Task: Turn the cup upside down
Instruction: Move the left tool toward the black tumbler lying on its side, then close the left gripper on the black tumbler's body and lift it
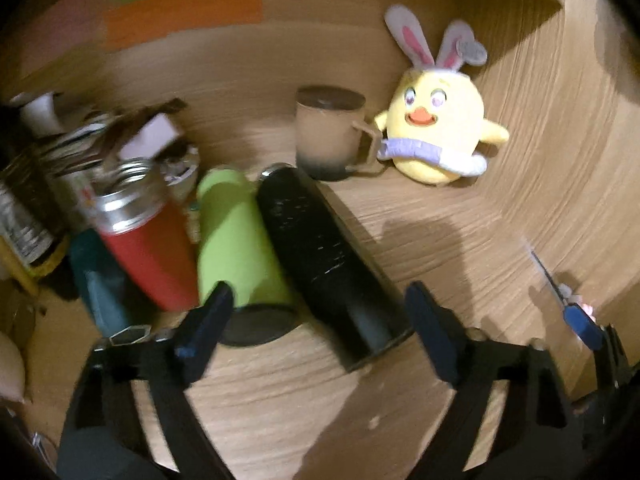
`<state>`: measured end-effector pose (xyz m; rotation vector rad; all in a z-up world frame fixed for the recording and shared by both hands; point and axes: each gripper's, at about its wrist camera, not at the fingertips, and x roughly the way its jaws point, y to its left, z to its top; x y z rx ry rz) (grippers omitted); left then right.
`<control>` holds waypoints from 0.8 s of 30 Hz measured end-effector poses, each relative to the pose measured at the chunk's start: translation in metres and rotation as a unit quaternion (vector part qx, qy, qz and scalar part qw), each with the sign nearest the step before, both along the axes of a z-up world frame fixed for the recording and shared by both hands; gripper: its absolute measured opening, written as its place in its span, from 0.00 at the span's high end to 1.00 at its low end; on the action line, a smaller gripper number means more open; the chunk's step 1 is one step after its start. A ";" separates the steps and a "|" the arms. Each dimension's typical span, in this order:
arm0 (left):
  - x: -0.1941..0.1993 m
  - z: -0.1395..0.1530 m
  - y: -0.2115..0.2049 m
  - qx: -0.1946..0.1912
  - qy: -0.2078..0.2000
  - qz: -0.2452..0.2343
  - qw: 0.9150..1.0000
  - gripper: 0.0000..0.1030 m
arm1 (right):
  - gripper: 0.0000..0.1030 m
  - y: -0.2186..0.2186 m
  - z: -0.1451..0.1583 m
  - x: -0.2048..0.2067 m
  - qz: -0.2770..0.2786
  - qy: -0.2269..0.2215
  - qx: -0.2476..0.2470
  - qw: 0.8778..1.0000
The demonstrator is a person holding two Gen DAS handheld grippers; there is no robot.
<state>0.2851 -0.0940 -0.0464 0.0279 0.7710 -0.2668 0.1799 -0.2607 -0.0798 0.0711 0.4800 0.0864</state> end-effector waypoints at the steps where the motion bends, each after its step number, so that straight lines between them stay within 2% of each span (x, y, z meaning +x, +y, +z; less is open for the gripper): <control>1: 0.007 -0.003 -0.005 0.002 0.008 -0.002 1.000 0.21 | 0.00 -0.001 -0.001 0.001 0.000 0.001 0.000 1.000; 9: 0.030 -0.023 -0.029 0.022 0.037 -0.011 0.999 0.42 | 0.00 -0.001 -0.003 0.004 0.007 0.013 0.007 1.000; 17: 0.018 -0.024 -0.025 0.022 0.022 -0.019 0.999 0.45 | 0.00 0.000 -0.004 -0.003 0.015 0.019 0.015 1.000; 24: -0.012 -0.022 -0.017 0.020 0.016 -0.040 0.999 0.51 | 0.00 0.002 0.002 -0.020 0.013 0.012 0.009 1.000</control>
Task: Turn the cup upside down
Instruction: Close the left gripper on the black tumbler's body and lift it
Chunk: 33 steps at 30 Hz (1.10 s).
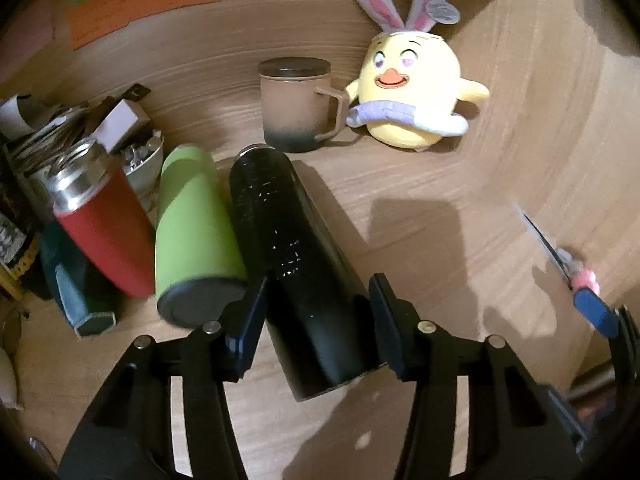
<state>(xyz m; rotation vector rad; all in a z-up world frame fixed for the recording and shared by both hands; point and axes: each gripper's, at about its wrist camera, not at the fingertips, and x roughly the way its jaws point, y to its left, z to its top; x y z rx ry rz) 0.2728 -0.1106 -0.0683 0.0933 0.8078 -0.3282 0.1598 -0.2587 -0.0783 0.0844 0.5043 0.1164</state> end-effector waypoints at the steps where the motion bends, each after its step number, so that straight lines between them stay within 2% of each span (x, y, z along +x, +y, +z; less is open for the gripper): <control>1: -0.006 0.000 0.002 -0.003 0.001 -0.005 1.000 0.52 | 0.00 0.001 0.001 -0.004 0.000 -0.001 -0.001 1.000; 8: -0.057 0.001 0.020 -0.012 -0.002 -0.030 0.999 0.54 | 0.00 0.006 0.002 -0.027 0.008 -0.002 0.001 1.000; 17: -0.120 0.000 0.053 -0.025 -0.008 -0.039 0.999 0.55 | 0.00 0.026 0.004 -0.056 0.034 -0.004 0.017 0.999; 23: -0.141 0.000 0.069 -0.048 0.005 -0.043 0.998 0.55 | 0.00 0.052 0.000 -0.075 0.059 -0.005 0.003 0.998; 25: -0.143 0.004 0.075 -0.063 0.010 -0.050 0.997 0.58 | 0.00 0.059 -0.004 -0.079 0.067 0.004 0.007 0.998; 29: -0.152 0.018 0.096 -0.087 -0.023 -0.032 0.995 0.58 | 0.00 0.077 -0.011 -0.083 0.092 0.021 0.009 0.995; 33: -0.162 0.027 0.123 -0.094 -0.055 -0.003 0.994 0.58 | 0.00 0.101 -0.012 -0.080 0.109 0.022 0.005 0.994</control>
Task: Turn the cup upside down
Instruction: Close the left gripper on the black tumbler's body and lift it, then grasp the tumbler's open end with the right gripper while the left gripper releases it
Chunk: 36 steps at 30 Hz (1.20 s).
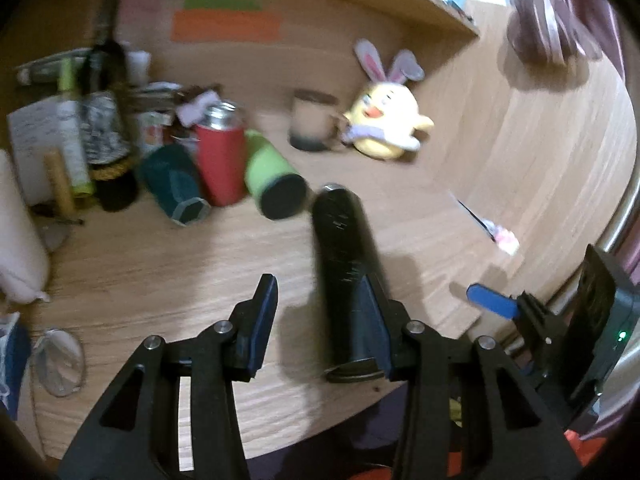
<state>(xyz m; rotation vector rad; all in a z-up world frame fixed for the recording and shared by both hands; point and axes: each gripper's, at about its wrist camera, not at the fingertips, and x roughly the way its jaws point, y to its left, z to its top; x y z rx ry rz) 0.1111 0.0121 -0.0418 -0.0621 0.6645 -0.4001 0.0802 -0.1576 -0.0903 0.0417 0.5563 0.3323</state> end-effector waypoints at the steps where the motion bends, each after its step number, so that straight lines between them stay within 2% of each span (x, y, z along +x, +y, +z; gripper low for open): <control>1: -0.002 0.001 0.007 0.000 -0.006 0.009 1.000 0.58 | 0.00 0.007 0.000 0.003 0.005 0.001 0.002 1.000; 5: -0.005 -0.006 0.029 0.000 -0.015 0.039 0.999 0.58 | 0.00 0.035 -0.005 0.014 0.011 0.004 0.005 1.000; 10: -0.003 -0.019 0.046 0.008 -0.011 0.063 0.998 0.58 | 0.00 0.067 -0.019 0.032 0.009 0.019 -0.016 1.000; 14: -0.003 -0.027 0.053 0.007 -0.006 0.069 0.998 0.58 | 0.00 0.068 -0.031 0.041 -0.016 0.034 -0.010 0.999; 18: -0.001 -0.030 0.053 0.001 -0.002 0.068 0.998 0.58 | 0.00 0.058 -0.035 0.040 -0.031 0.028 0.006 0.999; 20: 0.000 -0.031 0.052 -0.006 0.001 0.067 0.998 0.58 | 0.05 0.053 -0.034 0.037 -0.032 0.023 0.016 0.999; 22: 0.000 -0.031 0.051 -0.011 0.003 0.065 0.998 0.58 | 0.14 0.051 -0.032 0.034 -0.029 0.017 0.010 0.999; 26: -0.001 -0.029 0.045 -0.010 0.003 0.060 0.998 0.58 | 0.21 0.044 -0.032 0.029 -0.023 0.017 0.001 1.000; 28: -0.002 -0.028 0.041 -0.007 0.000 0.058 0.998 0.58 | 0.27 0.038 -0.033 0.026 -0.026 0.017 0.003 1.000; 36: -0.005 -0.020 0.025 -0.008 -0.011 0.046 0.999 0.58 | 0.37 0.015 -0.034 0.015 -0.042 0.004 -0.009 0.999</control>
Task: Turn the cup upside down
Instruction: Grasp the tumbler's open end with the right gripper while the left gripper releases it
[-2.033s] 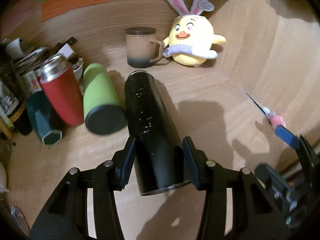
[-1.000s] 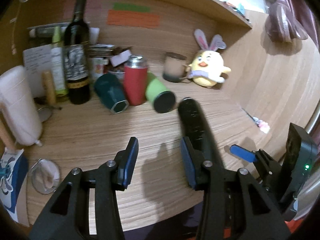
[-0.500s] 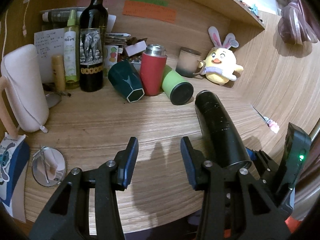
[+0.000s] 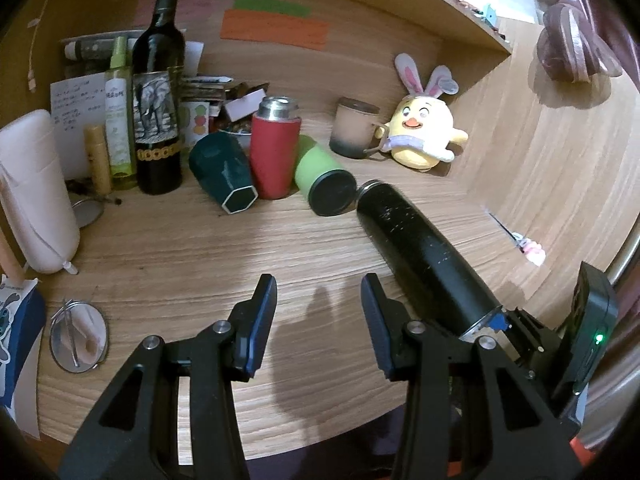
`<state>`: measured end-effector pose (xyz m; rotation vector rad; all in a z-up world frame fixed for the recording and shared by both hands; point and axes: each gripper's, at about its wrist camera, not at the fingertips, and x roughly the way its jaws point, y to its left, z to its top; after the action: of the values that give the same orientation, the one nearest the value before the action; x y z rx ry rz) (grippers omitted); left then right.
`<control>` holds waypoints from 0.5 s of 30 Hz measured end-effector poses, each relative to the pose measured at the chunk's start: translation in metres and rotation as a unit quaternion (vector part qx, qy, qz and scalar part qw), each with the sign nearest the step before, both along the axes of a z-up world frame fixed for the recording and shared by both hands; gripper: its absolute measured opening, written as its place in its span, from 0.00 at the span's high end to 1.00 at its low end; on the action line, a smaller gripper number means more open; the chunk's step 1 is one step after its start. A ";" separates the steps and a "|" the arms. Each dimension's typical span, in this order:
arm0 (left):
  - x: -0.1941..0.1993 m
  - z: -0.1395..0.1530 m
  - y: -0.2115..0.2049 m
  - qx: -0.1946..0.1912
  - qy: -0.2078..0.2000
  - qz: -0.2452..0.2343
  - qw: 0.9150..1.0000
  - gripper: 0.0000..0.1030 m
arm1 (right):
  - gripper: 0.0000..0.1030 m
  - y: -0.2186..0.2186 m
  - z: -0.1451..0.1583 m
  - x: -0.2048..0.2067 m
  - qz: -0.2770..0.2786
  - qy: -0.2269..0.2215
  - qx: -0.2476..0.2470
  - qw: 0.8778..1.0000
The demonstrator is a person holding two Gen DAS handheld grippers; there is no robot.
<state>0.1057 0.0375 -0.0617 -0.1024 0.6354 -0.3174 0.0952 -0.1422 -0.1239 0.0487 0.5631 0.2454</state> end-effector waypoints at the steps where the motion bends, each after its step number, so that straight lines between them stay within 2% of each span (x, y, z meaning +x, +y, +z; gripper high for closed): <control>1: -0.001 0.002 -0.002 0.000 -0.002 -0.002 1.000 0.58 | 0.37 -0.002 0.000 -0.002 -0.001 -0.002 0.000 1.000; 10: -0.015 0.024 -0.026 0.005 -0.036 -0.031 0.999 0.58 | 0.41 -0.015 0.023 -0.025 0.001 -0.047 0.000 0.999; 15: -0.028 0.042 -0.044 -0.001 -0.059 -0.072 0.996 0.58 | 0.41 -0.018 0.038 -0.035 0.006 -0.072 0.003 0.997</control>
<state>0.0775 -0.0067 -0.0201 -0.0392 0.5261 -0.4607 0.0601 -0.1606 -0.0854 0.0326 0.4200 0.2603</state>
